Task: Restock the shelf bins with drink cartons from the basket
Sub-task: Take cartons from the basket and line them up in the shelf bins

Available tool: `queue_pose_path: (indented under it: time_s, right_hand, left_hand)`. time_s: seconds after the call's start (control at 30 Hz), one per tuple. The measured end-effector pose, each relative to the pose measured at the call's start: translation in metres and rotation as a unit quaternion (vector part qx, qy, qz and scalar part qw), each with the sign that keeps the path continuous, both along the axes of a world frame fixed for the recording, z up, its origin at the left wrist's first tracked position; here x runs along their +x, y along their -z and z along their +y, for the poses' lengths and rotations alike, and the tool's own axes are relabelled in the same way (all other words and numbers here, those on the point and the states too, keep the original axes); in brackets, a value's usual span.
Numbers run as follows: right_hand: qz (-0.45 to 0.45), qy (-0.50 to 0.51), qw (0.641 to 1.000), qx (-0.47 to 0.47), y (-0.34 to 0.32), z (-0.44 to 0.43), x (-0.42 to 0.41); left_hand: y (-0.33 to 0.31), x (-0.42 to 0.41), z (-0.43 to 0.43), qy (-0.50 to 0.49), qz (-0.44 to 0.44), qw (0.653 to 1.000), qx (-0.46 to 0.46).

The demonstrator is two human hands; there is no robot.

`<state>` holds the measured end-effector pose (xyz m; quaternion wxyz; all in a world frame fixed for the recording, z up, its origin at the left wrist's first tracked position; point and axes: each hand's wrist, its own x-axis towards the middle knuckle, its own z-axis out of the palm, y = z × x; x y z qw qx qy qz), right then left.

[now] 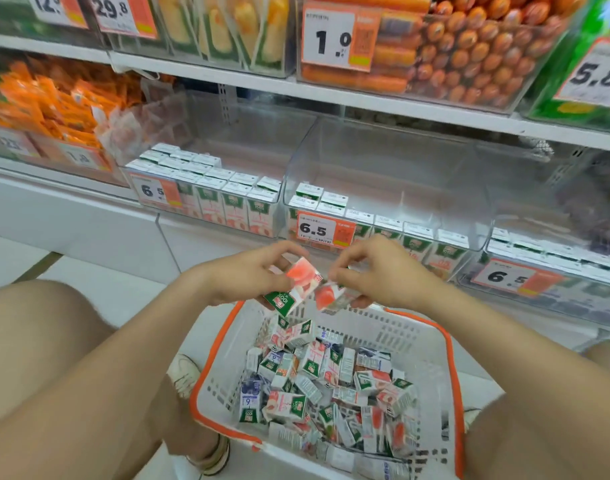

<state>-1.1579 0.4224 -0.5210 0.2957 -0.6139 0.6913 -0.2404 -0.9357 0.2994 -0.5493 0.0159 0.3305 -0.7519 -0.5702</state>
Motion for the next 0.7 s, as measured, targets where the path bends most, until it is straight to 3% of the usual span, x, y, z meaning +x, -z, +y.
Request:
queue_pose_path:
  time_s: [0.07, 0.17, 0.27, 0.3, 0.43, 0.53, 0.63, 0.7]
  right_hand:
    - [-0.007, 0.030, 1.000, -0.007, -0.015, -0.001, -0.006]
    - [0.069, 0.071, 0.995, -0.017, -0.024, -0.006, -0.016]
    - [0.006, 0.115, 0.993, -0.032, -0.029, -0.010, -0.023]
    - [0.001, 0.129, 0.991, -0.043, -0.032, -0.011, -0.022]
    - [0.188, 0.134, 0.966, -0.115, -0.031, -0.021, -0.024]
    - [0.204, 0.118, 0.963, -0.129, -0.026, -0.026, -0.028]
    - [0.208, 0.115, 0.962, -0.134, -0.025, -0.027, -0.030]
    - [0.203, 0.120, 0.964, -0.124, -0.026, -0.028, -0.029]
  left_hand:
    - [-0.015, -0.002, -0.002, -0.006, 0.036, 0.999, -0.010]
    - [-0.036, -0.006, -0.005, -0.038, 0.068, 0.995, -0.062]
    - [-0.049, -0.008, -0.011, -0.058, 0.057, 0.992, -0.096]
    - [-0.050, -0.009, -0.012, -0.064, 0.060, 0.993, -0.074]
    - [-0.054, -0.022, -0.005, -0.138, 0.099, 0.983, 0.064]
    - [-0.056, -0.031, -0.001, -0.141, 0.152, 0.970, 0.125]
    - [-0.052, -0.034, 0.002, -0.063, 0.131, 0.988, 0.045]
    - [-0.047, -0.035, 0.003, -0.076, 0.122, 0.990, 0.011]
